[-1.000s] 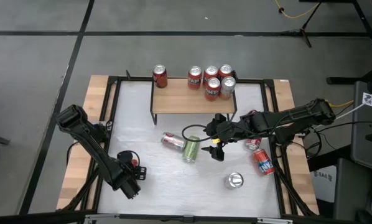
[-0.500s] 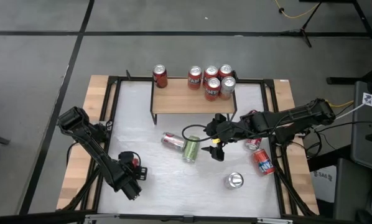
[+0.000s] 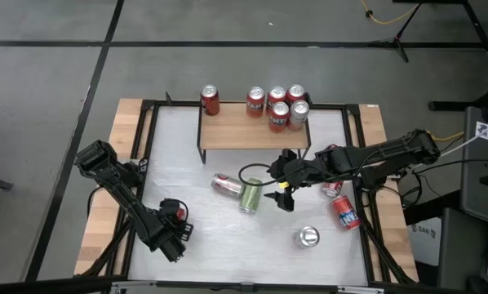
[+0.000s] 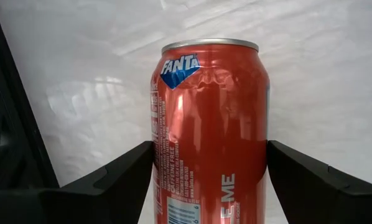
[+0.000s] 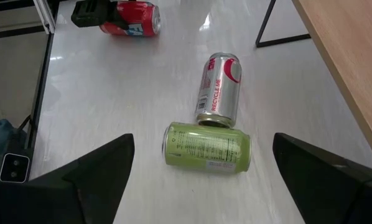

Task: Place canned beverage on shelf
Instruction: Put the orange soda can aligned with the other soda can on the shelf

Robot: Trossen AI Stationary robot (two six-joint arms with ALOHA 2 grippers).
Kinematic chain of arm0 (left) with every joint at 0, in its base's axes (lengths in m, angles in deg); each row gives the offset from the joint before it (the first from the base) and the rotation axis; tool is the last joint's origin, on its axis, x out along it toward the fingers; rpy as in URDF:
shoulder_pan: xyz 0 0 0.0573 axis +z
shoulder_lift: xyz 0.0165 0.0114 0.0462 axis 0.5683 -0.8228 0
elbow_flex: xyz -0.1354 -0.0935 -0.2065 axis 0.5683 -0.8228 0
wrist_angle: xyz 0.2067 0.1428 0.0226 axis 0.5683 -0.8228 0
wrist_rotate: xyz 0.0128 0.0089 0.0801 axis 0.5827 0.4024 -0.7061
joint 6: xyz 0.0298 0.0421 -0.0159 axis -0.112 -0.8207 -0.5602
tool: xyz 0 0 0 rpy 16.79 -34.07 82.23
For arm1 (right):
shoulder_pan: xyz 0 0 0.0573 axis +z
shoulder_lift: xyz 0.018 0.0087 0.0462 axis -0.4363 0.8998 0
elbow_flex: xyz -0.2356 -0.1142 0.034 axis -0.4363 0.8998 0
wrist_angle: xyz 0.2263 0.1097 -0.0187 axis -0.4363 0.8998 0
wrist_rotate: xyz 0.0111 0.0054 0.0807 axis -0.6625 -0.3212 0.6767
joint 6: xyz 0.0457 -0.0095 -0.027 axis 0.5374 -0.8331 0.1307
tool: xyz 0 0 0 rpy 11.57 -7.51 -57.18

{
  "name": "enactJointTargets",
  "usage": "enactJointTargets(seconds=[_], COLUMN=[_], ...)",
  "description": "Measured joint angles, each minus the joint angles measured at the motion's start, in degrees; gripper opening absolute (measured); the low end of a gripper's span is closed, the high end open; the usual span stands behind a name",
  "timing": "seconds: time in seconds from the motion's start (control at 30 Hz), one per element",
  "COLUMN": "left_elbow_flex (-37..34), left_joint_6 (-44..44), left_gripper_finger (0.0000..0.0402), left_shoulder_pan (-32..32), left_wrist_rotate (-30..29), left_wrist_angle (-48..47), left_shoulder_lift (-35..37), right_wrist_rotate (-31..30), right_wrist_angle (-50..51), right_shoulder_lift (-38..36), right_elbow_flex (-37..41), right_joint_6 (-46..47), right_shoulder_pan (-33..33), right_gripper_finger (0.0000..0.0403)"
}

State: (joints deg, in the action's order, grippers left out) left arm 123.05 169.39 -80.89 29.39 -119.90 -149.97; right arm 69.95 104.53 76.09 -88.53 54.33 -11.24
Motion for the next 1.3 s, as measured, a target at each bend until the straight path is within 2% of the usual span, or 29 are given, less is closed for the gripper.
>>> enactJointTargets(seconds=[0.27, 0.93, 1.3], left_elbow_flex=[0.0, 0.0, -0.3], left_joint_6=[-2.9, -3.2, -4.7], left_gripper_finger=[0.0287, 0.0288, 0.0369], left_shoulder_pan=[0.0, 0.2, 0.1], left_wrist_rotate=[0.0, 0.2, -0.3], left_wrist_angle=[-0.2, -0.3, 0.3], left_shoulder_lift=[0.0, 0.0, -0.3], right_wrist_rotate=[0.0, 0.0, 0.0], right_wrist_angle=[0.0, 0.0, 0.0], right_shoulder_lift=[0.0, 0.0, 0.0], right_elbow_flex=[0.0, 0.0, 0.0], right_joint_6=[0.0, 0.0, 0.0], right_shoulder_pan=[0.0, 0.0, 0.0], right_gripper_finger=[0.0372, 0.0372, 0.0372])
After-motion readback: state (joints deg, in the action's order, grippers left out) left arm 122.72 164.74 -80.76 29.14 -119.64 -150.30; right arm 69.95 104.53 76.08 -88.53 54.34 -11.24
